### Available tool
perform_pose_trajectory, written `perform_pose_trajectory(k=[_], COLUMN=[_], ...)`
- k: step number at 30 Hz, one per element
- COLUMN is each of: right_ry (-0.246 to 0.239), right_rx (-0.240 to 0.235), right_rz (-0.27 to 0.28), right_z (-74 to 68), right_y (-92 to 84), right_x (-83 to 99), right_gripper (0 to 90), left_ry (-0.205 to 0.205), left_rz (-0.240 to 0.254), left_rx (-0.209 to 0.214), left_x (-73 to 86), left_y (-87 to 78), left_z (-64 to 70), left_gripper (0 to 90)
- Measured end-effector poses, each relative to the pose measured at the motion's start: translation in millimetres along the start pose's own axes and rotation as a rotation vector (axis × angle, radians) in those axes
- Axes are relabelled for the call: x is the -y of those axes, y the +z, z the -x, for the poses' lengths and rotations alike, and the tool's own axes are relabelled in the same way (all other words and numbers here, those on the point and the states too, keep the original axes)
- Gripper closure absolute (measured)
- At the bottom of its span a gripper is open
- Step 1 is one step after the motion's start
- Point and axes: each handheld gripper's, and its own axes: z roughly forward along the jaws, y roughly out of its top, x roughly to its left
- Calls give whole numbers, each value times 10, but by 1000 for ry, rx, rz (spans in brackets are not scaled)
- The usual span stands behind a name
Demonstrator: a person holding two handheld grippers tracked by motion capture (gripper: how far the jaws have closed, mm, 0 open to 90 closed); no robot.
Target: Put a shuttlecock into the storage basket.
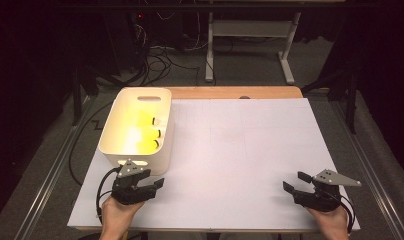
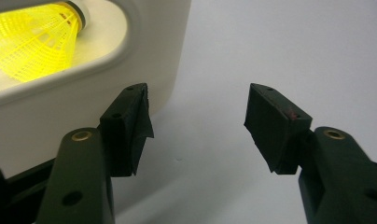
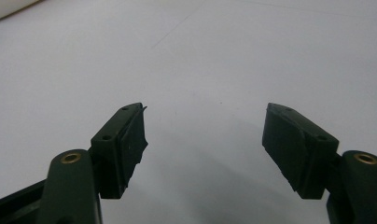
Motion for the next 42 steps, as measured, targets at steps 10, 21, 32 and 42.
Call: perform_pose_trajectory(k=[10,21,32,42], right_ry=[1,2,3,6], right_rx=[0,0,0,2], right_rz=[-1,2,1,1], right_z=[0,2,0,-1], right_y=[0,-5,-5,-11], right_x=[1,1,2,3], right_gripper=[307,307,307,306], left_ry=[-12,-32,-67,-84], left_rz=[20,52,112,127], left_rx=[-17,-31,-60,-70], left_x=[46,135,266,344], left_y=[-26,-50,-85,-78], left_z=[-54,-99,-174,-218], left_gripper=[410,408,405,398])
